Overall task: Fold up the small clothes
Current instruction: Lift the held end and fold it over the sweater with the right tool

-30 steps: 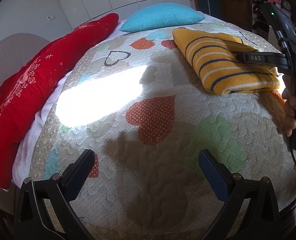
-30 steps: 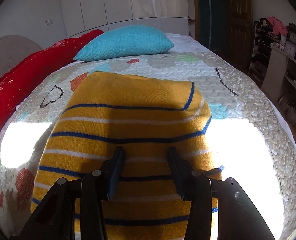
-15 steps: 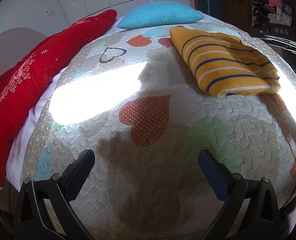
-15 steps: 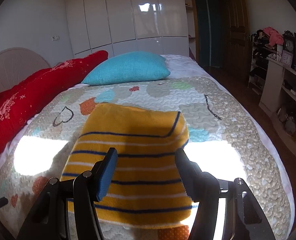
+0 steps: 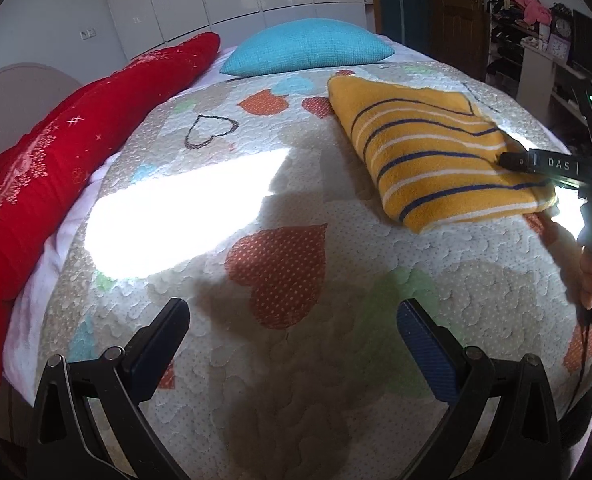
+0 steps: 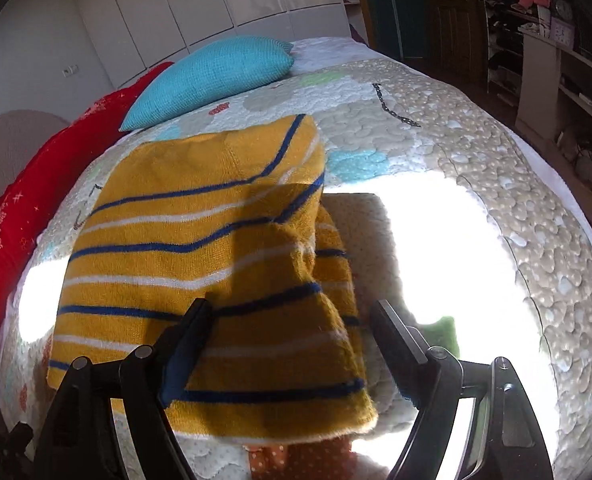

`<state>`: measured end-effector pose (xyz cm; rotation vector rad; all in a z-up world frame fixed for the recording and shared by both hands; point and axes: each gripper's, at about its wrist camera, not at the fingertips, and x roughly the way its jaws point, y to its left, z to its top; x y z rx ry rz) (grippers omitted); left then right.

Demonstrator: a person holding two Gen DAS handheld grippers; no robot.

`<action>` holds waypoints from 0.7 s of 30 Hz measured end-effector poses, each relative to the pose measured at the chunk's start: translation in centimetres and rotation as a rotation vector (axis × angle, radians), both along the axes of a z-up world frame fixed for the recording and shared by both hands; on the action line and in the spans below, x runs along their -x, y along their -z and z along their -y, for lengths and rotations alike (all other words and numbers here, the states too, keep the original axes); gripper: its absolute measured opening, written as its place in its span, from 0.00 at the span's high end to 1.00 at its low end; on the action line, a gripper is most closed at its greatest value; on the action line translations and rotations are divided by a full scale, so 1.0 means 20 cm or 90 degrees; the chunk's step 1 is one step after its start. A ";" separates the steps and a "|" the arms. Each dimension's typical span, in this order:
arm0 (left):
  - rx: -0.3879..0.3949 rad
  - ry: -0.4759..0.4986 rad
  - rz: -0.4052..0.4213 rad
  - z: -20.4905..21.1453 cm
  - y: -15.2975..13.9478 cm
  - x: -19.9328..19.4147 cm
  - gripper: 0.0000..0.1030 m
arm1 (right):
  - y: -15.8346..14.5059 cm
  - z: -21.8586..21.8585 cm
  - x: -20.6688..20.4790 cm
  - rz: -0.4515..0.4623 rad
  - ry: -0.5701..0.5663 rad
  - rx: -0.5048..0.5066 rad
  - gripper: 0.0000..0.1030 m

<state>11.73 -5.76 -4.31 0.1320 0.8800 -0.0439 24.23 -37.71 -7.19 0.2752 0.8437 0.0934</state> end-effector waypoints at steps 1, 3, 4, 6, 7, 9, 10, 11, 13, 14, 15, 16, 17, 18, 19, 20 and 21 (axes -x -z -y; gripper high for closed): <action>0.041 0.009 0.000 -0.01 -0.01 -0.04 0.00 | -0.02 0.04 0.02 0.011 0.012 -0.008 0.18; 0.141 0.030 0.003 -0.05 -0.03 -0.16 0.00 | -0.07 0.12 0.01 0.034 0.029 -0.027 0.17; 0.187 0.041 -0.004 -0.06 -0.02 -0.24 0.00 | -0.08 0.14 -0.01 0.035 0.029 -0.045 0.16; 0.266 0.069 -0.040 -0.06 0.01 -0.42 0.00 | -0.07 0.18 -0.10 0.019 0.019 -0.086 0.16; 0.298 0.083 -0.061 -0.05 0.03 -0.51 0.00 | -0.05 0.18 -0.15 0.007 0.009 -0.103 0.16; 0.345 0.098 -0.104 0.00 0.09 -0.66 0.00 | 0.02 0.18 -0.27 -0.022 -0.008 -0.133 0.16; 0.373 0.114 -0.129 0.03 0.13 -0.73 0.00 | 0.04 0.18 -0.32 -0.028 -0.017 -0.154 0.16; 0.395 0.128 -0.154 0.06 0.17 -0.80 0.00 | 0.07 0.17 -0.37 -0.030 -0.030 -0.178 0.15; 0.429 0.137 -0.197 0.13 0.24 -0.89 0.00 | 0.10 0.16 -0.46 -0.037 -0.053 -0.207 0.15; 0.429 0.132 -0.211 0.17 0.28 -0.93 0.00 | 0.11 0.15 -0.49 -0.034 -0.059 -0.212 0.17; 0.406 0.125 -0.208 0.21 0.29 -0.94 0.00 | 0.11 0.13 -0.52 -0.034 -0.064 -0.226 0.22; 0.385 0.130 -0.196 0.25 0.28 -0.93 0.04 | 0.13 0.11 -0.55 -0.046 -0.076 -0.258 0.42; 0.379 0.148 -0.193 0.29 0.25 -0.92 0.16 | 0.16 0.09 -0.58 -0.063 -0.086 -0.301 0.47; 0.355 0.151 -0.193 0.32 0.22 -0.92 0.27 | 0.16 0.07 -0.59 -0.065 -0.081 -0.316 0.49; 0.341 0.156 -0.184 0.32 0.18 -0.91 0.37 | 0.14 0.04 -0.59 -0.063 -0.083 -0.312 0.53; 0.336 0.162 -0.176 0.32 0.14 -0.90 0.42 | 0.11 0.01 -0.59 -0.057 -0.089 -0.304 0.58; 0.333 0.165 -0.169 0.30 0.10 -0.90 0.49 | 0.06 -0.01 -0.57 -0.044 -0.099 -0.303 0.60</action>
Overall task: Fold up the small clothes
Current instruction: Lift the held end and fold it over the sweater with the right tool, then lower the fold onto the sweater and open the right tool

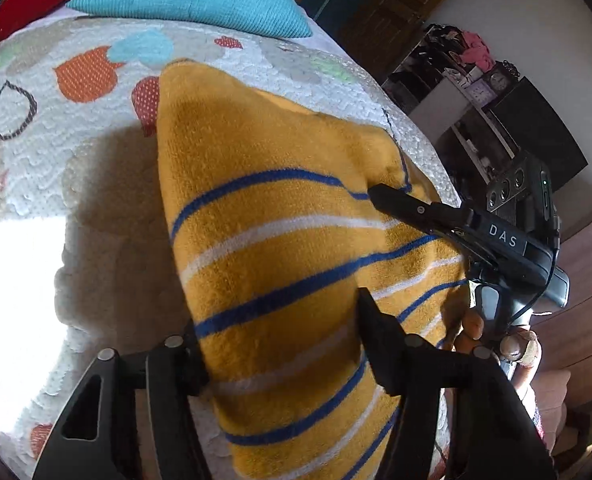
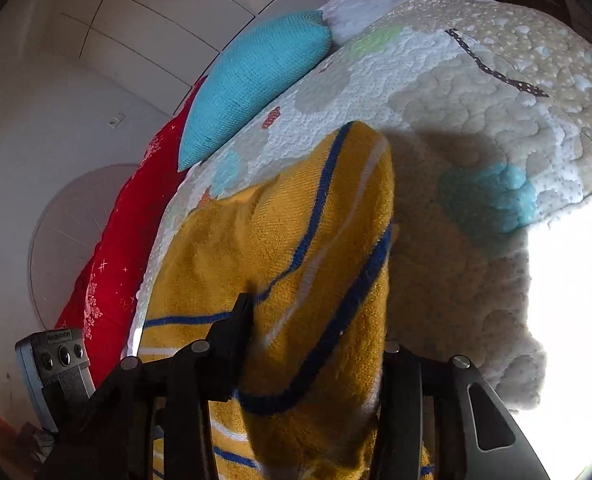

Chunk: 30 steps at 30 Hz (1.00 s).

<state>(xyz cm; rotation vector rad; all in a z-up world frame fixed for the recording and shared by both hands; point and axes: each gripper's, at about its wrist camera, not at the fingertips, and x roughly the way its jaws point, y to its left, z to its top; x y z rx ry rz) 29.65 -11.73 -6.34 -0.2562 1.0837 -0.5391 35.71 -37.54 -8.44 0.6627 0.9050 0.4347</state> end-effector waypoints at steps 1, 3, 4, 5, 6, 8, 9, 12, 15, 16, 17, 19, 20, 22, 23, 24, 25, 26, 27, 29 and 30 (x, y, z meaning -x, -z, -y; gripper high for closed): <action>0.001 -0.004 0.007 -0.03 -0.04 0.00 0.50 | -0.04 -0.01 0.02 0.018 -0.007 -0.017 0.62; -0.004 -0.023 0.021 -0.09 -0.11 0.00 0.50 | -0.12 -0.02 0.04 0.053 -0.011 -0.054 0.63; -0.009 -0.035 0.024 -0.12 -0.12 0.00 0.45 | -0.14 -0.03 0.05 0.065 -0.009 -0.057 0.63; -0.021 -0.052 0.022 -0.15 -0.12 -0.01 0.42 | -0.15 -0.04 0.05 0.066 -0.005 -0.045 0.62; -0.043 -0.075 0.020 -0.18 -0.10 -0.01 0.34 | -0.13 -0.07 0.03 0.054 0.001 -0.014 0.61; -0.121 -0.115 0.025 -0.22 -0.03 -0.01 0.27 | -0.07 -0.14 -0.01 0.006 0.028 0.123 0.59; -0.145 -0.115 0.022 -0.24 0.00 0.00 0.21 | -0.04 -0.17 -0.01 -0.007 0.041 0.196 0.57; -0.139 -0.131 0.042 -0.30 0.00 0.11 0.20 | -0.10 -0.17 0.08 0.027 0.077 0.235 0.56; -0.196 -0.173 0.110 -0.36 -0.08 0.28 0.20 | -0.28 -0.21 0.21 0.111 0.087 0.274 0.54; -0.223 -0.191 0.140 -0.36 -0.11 0.33 0.19 | -0.34 -0.25 0.23 0.134 0.077 0.287 0.54; -0.251 -0.213 0.172 -0.37 -0.15 0.39 0.18 | -0.38 -0.29 0.25 0.153 0.062 0.299 0.54; -0.297 -0.265 0.238 -0.38 -0.22 0.51 0.11 | -0.42 -0.43 0.25 0.176 0.024 0.320 0.54; -0.306 -0.285 0.277 -0.40 -0.26 0.57 0.09 | -0.42 -0.49 0.24 0.179 0.006 0.329 0.54; -0.322 -0.320 0.360 -0.42 -0.34 0.70 0.00 | -0.38 -0.60 0.22 0.172 -0.016 0.345 0.54; -0.327 -0.331 0.401 -0.42 -0.37 0.76 0.00 | -0.35 -0.65 0.21 0.163 -0.023 0.349 0.54; -0.328 -0.336 0.426 -0.42 -0.40 0.81 0.00 | -0.30 -0.69 0.20 0.151 -0.028 0.352 0.54; -0.322 -0.331 0.434 -0.43 -0.42 0.85 0.00 | -0.26 -0.72 0.20 0.138 -0.029 0.359 0.54; -0.308 -0.310 0.426 -0.43 -0.44 0.87 0.00 | -0.21 -0.74 0.21 0.125 -0.030 0.374 0.54; -0.304 -0.291 0.409 -0.43 -0.44 0.89 0.00 | -0.16 -0.77 0.22 0.124 -0.025 0.394 0.53; -0.321 -0.288 0.385 -0.43 -0.43 0.90 0.00 | -0.14 -0.78 0.29 0.149 -0.008 0.428 0.49; -0.324 -0.291 0.381 -0.43 -0.42 0.91 0.00 | -0.14 -0.78 0.33 0.152 -0.005 0.437 0.47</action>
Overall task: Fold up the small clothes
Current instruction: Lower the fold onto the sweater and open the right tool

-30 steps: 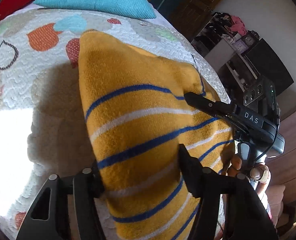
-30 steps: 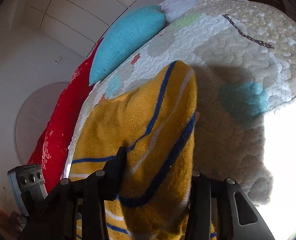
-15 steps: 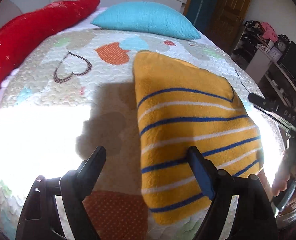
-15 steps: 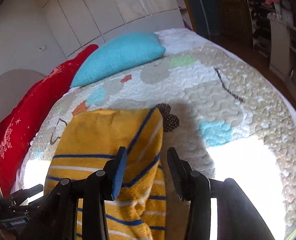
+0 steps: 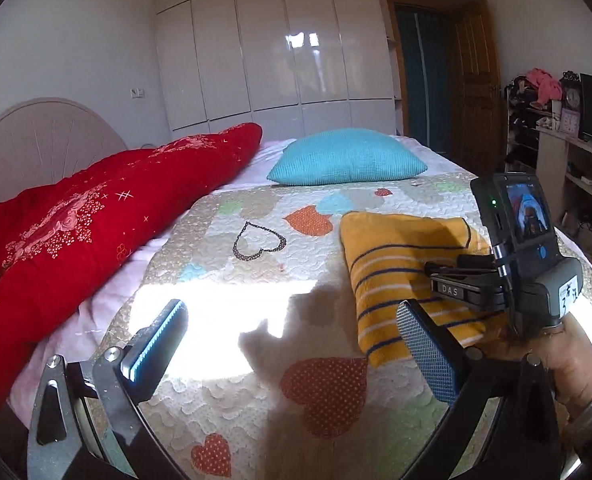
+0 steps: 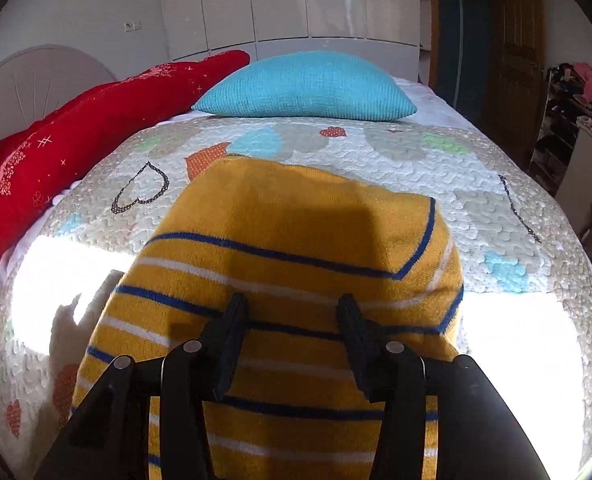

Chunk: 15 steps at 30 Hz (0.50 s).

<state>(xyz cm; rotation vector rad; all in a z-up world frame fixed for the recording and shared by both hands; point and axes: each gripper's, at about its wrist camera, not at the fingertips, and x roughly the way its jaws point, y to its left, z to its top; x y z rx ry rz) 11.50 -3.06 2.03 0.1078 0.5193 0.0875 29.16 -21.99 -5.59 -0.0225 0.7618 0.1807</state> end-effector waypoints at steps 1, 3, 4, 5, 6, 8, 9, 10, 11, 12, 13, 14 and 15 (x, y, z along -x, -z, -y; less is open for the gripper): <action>0.001 -0.009 -0.011 -0.01 0.01 0.01 0.00 | 0.00 0.01 0.04 0.003 0.001 0.003 0.41; 0.021 -0.009 -0.032 -0.03 0.03 0.02 0.00 | 0.01 0.06 0.11 0.005 0.002 0.012 0.34; 0.034 -0.007 -0.039 -0.03 0.05 0.04 0.00 | 0.03 0.08 0.14 0.001 0.004 0.021 0.33; 0.041 -0.008 -0.047 -0.04 0.06 0.05 0.00 | 0.04 0.11 0.17 -0.004 0.007 0.027 0.33; 0.045 -0.010 -0.052 -0.04 0.07 0.06 0.00 | 0.05 0.14 0.20 -0.011 0.008 0.025 0.33; 0.048 -0.011 -0.056 -0.04 0.09 0.09 0.00 | 0.07 0.21 0.26 -0.021 0.017 0.007 0.31; 0.048 -0.011 -0.060 -0.05 0.10 0.09 0.00 | 0.07 0.24 0.29 -0.024 0.025 -0.001 0.29; 0.047 -0.011 -0.064 -0.04 0.10 0.11 0.00 | 0.06 0.26 0.32 -0.026 0.033 -0.008 0.29; 0.048 -0.011 -0.067 -0.03 0.11 0.11 0.00 | 0.05 0.28 0.36 -0.027 0.039 -0.013 0.29; 0.049 -0.011 -0.071 -0.03 0.12 0.11 0.00 | 0.05 0.29 0.39 -0.026 0.044 -0.014 0.29; 0.052 -0.009 -0.075 -0.03 0.13 0.12 0.00 | 0.03 0.30 0.43 -0.022 0.047 -0.012 0.29; 0.054 -0.008 -0.081 -0.02 0.13 0.12 0.00 | 0.02 0.30 0.47 -0.016 0.051 -0.007 0.29; 0.055 -0.008 -0.086 -0.01 0.14 0.12 0.00 | 0.02 0.29 0.50 -0.013 0.053 -0.002 0.28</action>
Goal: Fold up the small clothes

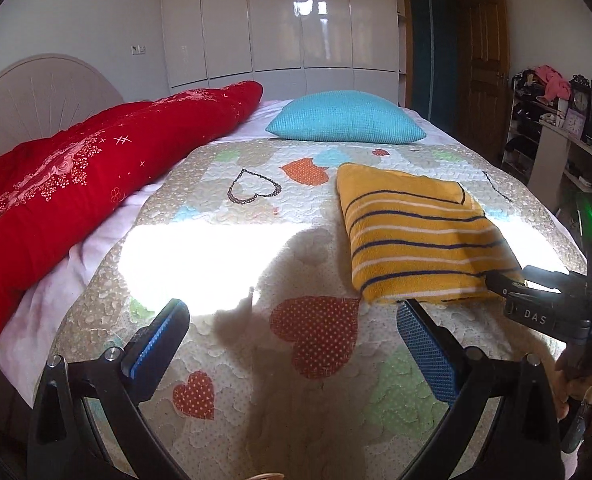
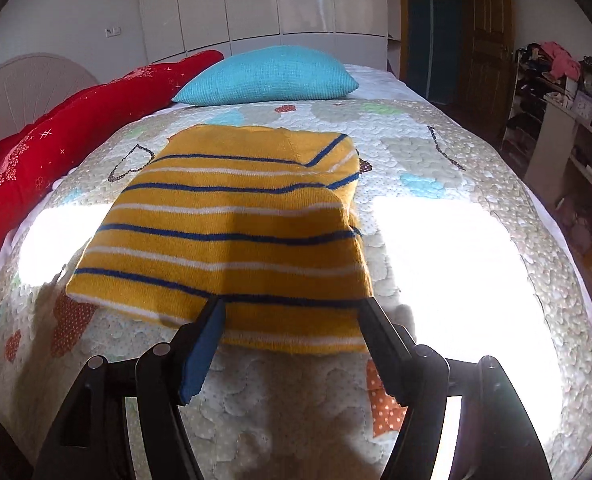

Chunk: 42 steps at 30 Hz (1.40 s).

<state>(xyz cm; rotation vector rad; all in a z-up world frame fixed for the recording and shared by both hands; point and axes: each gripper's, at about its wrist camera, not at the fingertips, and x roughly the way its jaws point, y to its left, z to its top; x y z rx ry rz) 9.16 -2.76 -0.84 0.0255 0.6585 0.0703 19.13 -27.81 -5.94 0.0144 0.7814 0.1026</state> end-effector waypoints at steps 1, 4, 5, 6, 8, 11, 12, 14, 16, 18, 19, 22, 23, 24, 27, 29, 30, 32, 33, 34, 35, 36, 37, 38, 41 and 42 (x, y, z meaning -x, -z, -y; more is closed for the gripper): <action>0.001 0.000 -0.005 0.01 0.01 0.00 0.00 | 0.00 0.00 0.03 0.000 0.003 0.005 0.28; 0.003 0.002 -0.022 0.02 0.04 0.00 0.00 | 0.00 -0.01 0.10 -0.006 0.015 0.015 0.27; 0.002 0.002 -0.026 0.03 0.05 0.00 0.00 | 0.00 -0.02 0.12 -0.008 0.017 0.018 0.27; 0.000 0.003 -0.030 0.04 0.06 0.00 0.00 | 0.01 -0.02 0.14 -0.010 0.020 0.023 0.27; -0.003 0.002 -0.036 0.05 0.07 0.00 0.00 | 0.01 -0.02 0.17 -0.009 0.027 0.032 0.26; -0.005 0.005 -0.044 0.06 0.08 0.01 0.00 | 0.00 -0.03 0.21 -0.004 0.036 0.040 0.24; -0.003 0.007 -0.047 0.06 0.09 0.01 0.00 | 0.00 -0.03 0.22 -0.003 0.039 0.044 0.24; 0.001 0.011 -0.054 0.07 0.10 0.01 0.00 | 0.00 -0.04 0.24 -0.003 0.041 0.050 0.23; 0.005 0.016 -0.061 0.07 0.12 0.01 0.00 | 0.00 -0.06 0.26 -0.001 0.043 0.058 0.23; 0.005 0.018 -0.067 0.08 0.13 0.02 0.00 | 0.01 -0.09 0.27 0.003 0.043 0.069 0.21; 0.007 0.019 -0.070 0.08 0.14 0.02 0.00 | 0.01 -0.10 0.28 0.005 0.045 0.077 0.20; 0.011 0.021 -0.080 0.08 0.16 0.02 0.00 | 0.03 -0.14 0.31 0.004 0.048 0.094 0.19; 0.013 0.021 -0.083 0.08 0.16 0.02 0.00 | 0.04 -0.15 0.31 0.000 0.049 0.097 0.19; 0.014 0.021 -0.086 0.08 0.17 0.02 0.00 | 0.05 -0.15 0.31 -0.004 0.050 0.098 0.19; 0.011 0.017 -0.090 0.08 0.18 0.03 0.00 | 0.07 -0.16 0.31 -0.013 0.051 0.099 0.19; 0.006 0.013 -0.095 0.08 0.19 0.03 0.00 | 0.07 -0.17 0.32 -0.014 0.052 0.103 0.19; 0.003 0.012 -0.098 0.08 0.20 0.03 0.00 | 0.08 -0.17 0.32 -0.013 0.052 0.107 0.19; 0.000 0.012 -0.103 0.09 0.21 0.03 0.00 | 0.08 -0.18 0.32 -0.012 0.052 0.115 0.19; -0.004 0.010 -0.107 0.09 0.21 0.03 0.00 | 0.08 -0.18 0.33 -0.011 0.052 0.119 0.19; -0.009 0.008 -0.110 0.10 0.22 0.03 0.00 | 0.08 -0.19 0.33 -0.010 0.052 0.122 0.19; -0.011 0.009 -0.113 0.10 0.22 0.03 0.00 | 0.08 -0.19 0.33 -0.009 0.051 0.123 0.19; -0.010 0.010 -0.115 0.10 0.22 0.03 0.00 | 0.08 -0.20 0.33 -0.009 0.051 0.125 0.18; -0.009 0.011 -0.116 0.10 0.23 0.03 0.00 | 0.08 -0.20 0.33 -0.009 0.052 0.126 0.18; -0.007 0.011 -0.117 0.10 0.23 0.03 0.00 | 0.08 -0.20 0.33 -0.008 0.052 0.126 0.18; -0.004 0.013 -0.117 0.10 0.23 0.04 0.00 | 0.08 -0.20 0.33 -0.009 0.057 0.128 0.18; -0.003 0.013 -0.118 0.10 0.23 0.04 0.00 | 0.08 -0.20 0.33 -0.010 0.058 0.127 0.18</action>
